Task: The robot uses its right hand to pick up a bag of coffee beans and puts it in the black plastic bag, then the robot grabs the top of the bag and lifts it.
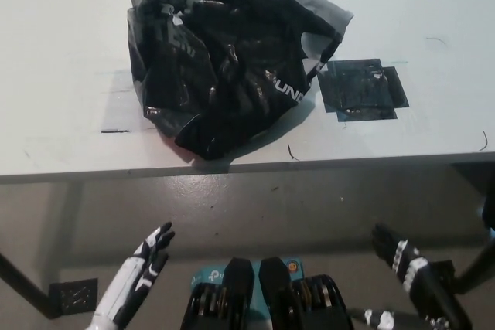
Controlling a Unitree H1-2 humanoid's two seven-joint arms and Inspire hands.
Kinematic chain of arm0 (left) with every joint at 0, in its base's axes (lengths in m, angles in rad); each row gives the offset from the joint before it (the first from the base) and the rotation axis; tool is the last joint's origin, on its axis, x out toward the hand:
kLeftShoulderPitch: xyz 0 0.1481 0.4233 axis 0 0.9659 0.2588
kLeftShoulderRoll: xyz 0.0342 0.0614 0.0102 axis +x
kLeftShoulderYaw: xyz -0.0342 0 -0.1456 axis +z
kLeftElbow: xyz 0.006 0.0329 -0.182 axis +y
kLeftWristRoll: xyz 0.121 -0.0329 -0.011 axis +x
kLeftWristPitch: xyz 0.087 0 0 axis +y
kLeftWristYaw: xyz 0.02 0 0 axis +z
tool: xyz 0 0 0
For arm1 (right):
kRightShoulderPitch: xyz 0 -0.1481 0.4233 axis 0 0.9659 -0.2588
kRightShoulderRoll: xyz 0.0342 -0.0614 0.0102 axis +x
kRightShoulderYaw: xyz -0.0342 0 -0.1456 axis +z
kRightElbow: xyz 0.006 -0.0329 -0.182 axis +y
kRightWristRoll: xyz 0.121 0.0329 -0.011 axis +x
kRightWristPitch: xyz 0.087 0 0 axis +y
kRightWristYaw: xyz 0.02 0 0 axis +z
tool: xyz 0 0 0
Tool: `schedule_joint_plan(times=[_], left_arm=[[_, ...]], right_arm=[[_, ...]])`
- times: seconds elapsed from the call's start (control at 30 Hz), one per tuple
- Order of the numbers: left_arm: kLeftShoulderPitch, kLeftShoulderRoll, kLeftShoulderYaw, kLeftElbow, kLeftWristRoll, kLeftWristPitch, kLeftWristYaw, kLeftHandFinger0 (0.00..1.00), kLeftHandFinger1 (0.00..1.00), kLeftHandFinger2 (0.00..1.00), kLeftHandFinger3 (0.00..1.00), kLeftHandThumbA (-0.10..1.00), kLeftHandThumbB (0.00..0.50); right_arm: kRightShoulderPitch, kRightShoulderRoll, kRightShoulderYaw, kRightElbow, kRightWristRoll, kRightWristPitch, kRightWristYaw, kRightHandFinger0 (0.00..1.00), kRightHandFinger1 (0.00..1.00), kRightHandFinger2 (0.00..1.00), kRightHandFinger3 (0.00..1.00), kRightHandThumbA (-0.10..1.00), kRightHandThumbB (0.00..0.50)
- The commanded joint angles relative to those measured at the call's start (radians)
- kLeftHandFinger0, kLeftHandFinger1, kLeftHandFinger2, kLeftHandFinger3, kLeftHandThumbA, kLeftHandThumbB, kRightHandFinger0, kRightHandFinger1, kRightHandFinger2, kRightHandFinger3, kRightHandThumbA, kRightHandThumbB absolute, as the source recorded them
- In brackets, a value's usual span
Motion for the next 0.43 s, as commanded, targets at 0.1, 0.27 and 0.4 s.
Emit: schedule_joint_plan(times=[0.1,0.27,0.4], left_arm=[[0.020,-0.009,0.026,-0.033,-0.025,-0.148,0.061,1.00,1.00,1.00,1.00,1.00,0.291],[0.028,-0.016,0.038,-0.028,-0.028,-0.164,0.075,1.00,1.00,1.00,1.00,1.00,0.282],[0.052,-0.023,0.040,-0.037,-0.017,-0.165,0.084,1.00,1.00,1.00,1.00,1.00,0.268]], right_arm=[[0.015,-0.008,0.069,0.036,-0.105,-0.299,-0.132,1.00,1.00,1.00,1.00,1.00,0.303],[-0.011,-0.031,0.098,0.045,-0.122,-0.298,-0.137,1.00,1.00,1.00,1.00,1.00,0.312],[-0.008,-0.050,0.123,0.038,-0.126,-0.289,-0.146,1.00,1.00,1.00,1.00,1.00,0.308]])
